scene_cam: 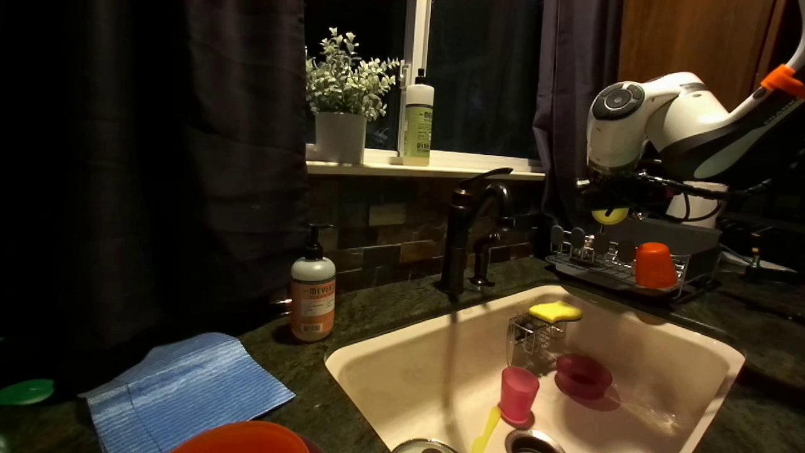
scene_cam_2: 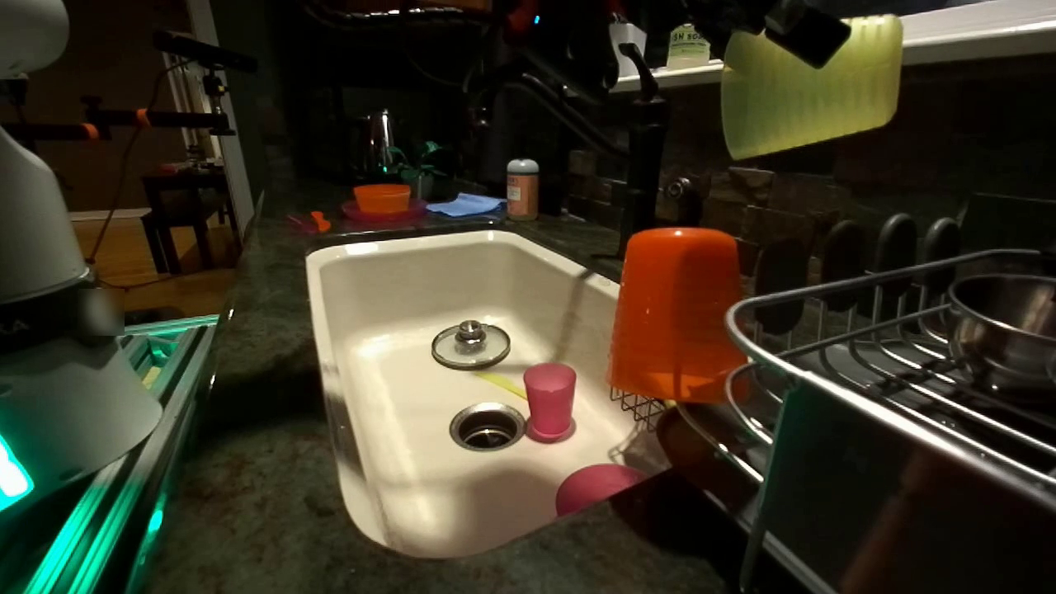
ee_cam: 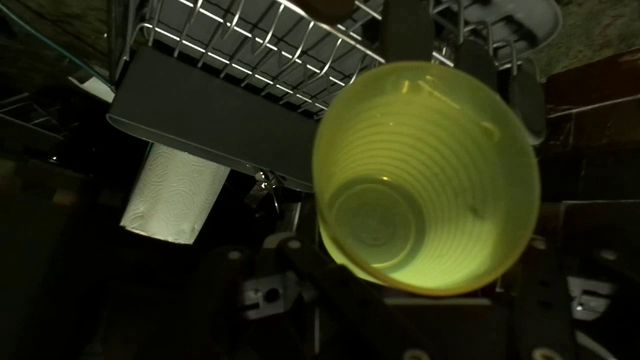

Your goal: Put the yellow cup on the dishrack.

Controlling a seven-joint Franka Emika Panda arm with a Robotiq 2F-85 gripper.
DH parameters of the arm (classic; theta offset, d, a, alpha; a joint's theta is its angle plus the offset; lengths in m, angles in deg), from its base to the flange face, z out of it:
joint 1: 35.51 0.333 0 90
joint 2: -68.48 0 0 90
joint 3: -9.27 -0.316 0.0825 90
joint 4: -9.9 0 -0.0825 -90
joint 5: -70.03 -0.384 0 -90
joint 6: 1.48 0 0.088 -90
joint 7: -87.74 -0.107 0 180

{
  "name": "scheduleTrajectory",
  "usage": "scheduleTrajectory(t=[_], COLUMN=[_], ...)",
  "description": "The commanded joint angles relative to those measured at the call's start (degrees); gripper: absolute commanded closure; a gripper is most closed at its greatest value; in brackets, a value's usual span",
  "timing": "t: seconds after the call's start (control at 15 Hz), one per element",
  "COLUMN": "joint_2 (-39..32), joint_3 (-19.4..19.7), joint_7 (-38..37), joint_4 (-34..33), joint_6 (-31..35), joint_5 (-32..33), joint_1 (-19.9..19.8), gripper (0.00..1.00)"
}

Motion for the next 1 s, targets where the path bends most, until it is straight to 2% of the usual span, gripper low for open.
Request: scheduleTrajectory(t=[0.0,0.8,0.93], joint_2=[0.5,-3.2,-4.0], joint_3=[0.3,0.5,0.8], joint_7=[-5.3,-13.7,-14.3], joint_4=[1.6,0.9,0.7], joint_6=[-3.4,-12.0,-11.1], joint_5=[4.4,11.8,11.7], joint_1=[0.4,0.8,0.9], gripper=[0.53,0.53,0.53])
